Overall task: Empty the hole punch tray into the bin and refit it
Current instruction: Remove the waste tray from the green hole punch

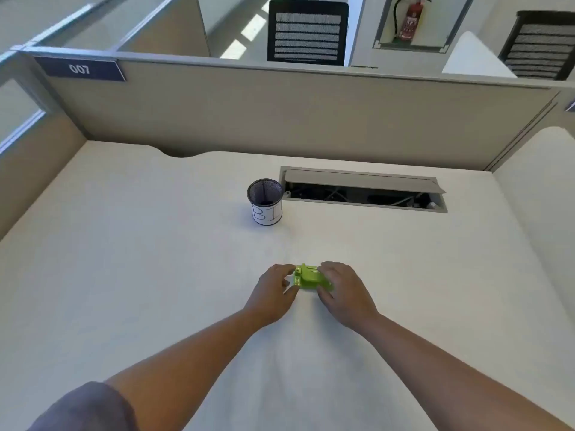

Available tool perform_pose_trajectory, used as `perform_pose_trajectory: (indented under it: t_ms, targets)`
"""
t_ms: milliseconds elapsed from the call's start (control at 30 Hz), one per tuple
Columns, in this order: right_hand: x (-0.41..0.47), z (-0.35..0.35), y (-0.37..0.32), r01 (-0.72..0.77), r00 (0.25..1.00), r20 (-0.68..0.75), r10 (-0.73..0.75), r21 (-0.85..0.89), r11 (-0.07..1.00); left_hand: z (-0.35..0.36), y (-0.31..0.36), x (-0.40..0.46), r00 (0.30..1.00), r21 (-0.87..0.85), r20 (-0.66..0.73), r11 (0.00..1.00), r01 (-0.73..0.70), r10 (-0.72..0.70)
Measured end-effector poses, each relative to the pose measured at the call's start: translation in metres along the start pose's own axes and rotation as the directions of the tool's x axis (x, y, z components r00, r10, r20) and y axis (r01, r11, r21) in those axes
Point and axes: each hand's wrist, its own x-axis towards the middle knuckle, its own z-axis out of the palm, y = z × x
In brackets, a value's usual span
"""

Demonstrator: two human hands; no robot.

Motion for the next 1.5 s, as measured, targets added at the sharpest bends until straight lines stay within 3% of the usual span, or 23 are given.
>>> perform_pose_trajectory:
  t_ms: [233,533,733,867,933,1033,1200,1333,1500]
  targets:
    - [0.015,0.003,-0.001,0.007,1.000,0.031,-0.003,-0.124,0.992,0.003,-0.007,0.011,0.980,-0.089,-0.019,0.976,0.197,-0.199]
    - [0.038,0.006,-0.008,-0.098,0.982,0.142,0.122,-0.163,0.982,0.004,-0.009,0.018,0.985,-0.044,-0.019,0.985,0.170,-0.171]
    - [0.037,0.008,-0.010,-0.191,0.967,0.164,0.197,-0.051,0.980,0.005,-0.012,0.017,0.984,-0.072,0.005,0.981,0.180,-0.180]
    - [0.029,0.005,-0.012,-0.275,0.947,0.198,0.254,0.086,0.958,0.004,-0.013,0.015,0.964,-0.175,0.027,0.948,0.264,-0.264]
    - [0.025,0.001,-0.016,-0.300,0.945,0.188,0.268,0.166,0.939,0.001,-0.012,0.013,0.935,-0.398,0.070,0.849,0.346,-0.348]
    - [0.019,-0.007,-0.026,-0.320,0.944,0.167,0.283,0.273,0.907,-0.002,0.000,0.010,0.892,-0.745,0.197,0.529,0.406,-0.407]
    - [0.013,-0.022,-0.050,-0.282,0.959,0.103,0.263,0.316,0.906,-0.002,0.038,0.004,0.875,-0.898,0.338,0.160,0.410,-0.346]
    - [0.007,-0.026,-0.071,-0.245,0.966,0.017,0.259,0.385,0.890,-0.001,0.058,0.001,0.882,-0.915,0.381,0.027,0.403,-0.276]
    - [0.002,-0.031,-0.091,-0.252,0.953,-0.057,0.298,0.402,0.880,-0.001,0.067,-0.002,0.882,-0.925,0.371,-0.031,0.379,-0.291]
